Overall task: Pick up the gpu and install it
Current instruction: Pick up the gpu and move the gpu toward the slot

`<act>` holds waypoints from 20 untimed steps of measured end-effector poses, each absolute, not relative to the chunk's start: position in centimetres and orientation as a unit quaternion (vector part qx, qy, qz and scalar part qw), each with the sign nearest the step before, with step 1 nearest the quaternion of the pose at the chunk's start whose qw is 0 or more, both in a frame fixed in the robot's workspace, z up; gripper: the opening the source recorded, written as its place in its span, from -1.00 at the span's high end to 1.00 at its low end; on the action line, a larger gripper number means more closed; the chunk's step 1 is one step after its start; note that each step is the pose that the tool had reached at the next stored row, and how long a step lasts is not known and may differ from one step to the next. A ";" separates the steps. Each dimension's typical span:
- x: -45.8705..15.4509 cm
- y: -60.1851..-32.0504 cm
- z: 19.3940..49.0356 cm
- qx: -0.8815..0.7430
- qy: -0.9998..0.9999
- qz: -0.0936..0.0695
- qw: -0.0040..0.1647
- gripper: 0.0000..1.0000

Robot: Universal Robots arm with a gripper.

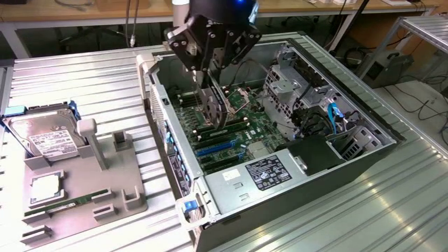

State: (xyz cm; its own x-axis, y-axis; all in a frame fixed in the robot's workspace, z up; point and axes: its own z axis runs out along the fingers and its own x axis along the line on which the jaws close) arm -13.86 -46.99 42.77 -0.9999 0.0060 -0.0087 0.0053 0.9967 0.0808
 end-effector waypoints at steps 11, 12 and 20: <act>-8.2 -46.2 40.5 0.003 0.999 0.036 0.004 0.47; -7.8 -46.2 40.4 0.003 0.999 0.036 0.004 0.47; -5.3 -45.7 39.1 0.003 0.999 0.036 0.003 0.47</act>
